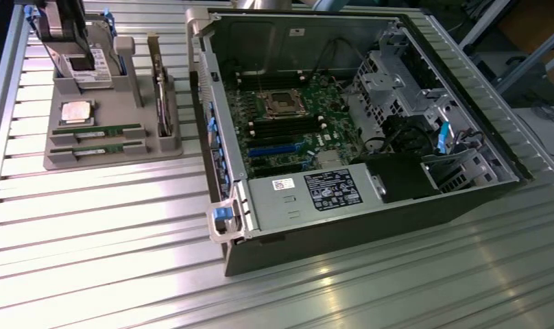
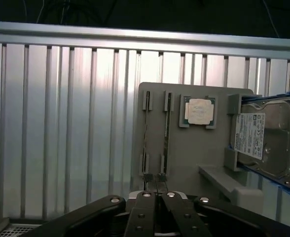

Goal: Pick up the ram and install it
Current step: 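Pick up the ram and move it above insertion slot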

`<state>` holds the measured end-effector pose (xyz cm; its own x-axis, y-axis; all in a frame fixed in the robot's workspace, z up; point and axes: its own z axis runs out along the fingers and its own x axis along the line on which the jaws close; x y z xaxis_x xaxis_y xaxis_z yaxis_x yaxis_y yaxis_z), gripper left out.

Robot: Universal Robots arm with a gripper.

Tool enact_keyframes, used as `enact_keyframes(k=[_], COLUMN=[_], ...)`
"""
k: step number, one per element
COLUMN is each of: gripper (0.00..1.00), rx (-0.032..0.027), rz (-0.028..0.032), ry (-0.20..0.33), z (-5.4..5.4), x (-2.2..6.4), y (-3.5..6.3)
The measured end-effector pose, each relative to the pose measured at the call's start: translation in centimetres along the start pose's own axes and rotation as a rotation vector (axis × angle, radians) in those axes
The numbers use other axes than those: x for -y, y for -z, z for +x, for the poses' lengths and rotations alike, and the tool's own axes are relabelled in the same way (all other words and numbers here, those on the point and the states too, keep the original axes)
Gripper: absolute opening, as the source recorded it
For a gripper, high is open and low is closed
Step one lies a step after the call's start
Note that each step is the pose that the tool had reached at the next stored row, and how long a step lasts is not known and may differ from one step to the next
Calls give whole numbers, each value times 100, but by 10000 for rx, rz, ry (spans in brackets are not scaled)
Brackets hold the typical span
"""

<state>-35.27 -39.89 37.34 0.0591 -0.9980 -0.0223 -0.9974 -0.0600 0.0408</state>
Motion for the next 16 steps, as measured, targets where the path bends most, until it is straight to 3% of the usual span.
enact_keyframes(k=[4,8,9,10,16], gripper=[11,11,17,30,30], rx=[-18,-19,-19,-19,-15], rz=[-10,-11,-10,-10,-7], ry=[461,462,462,462,334], z=[0,0,0,0,2], x=[0,0,0,0,1], y=[0,0,0,0,-24])
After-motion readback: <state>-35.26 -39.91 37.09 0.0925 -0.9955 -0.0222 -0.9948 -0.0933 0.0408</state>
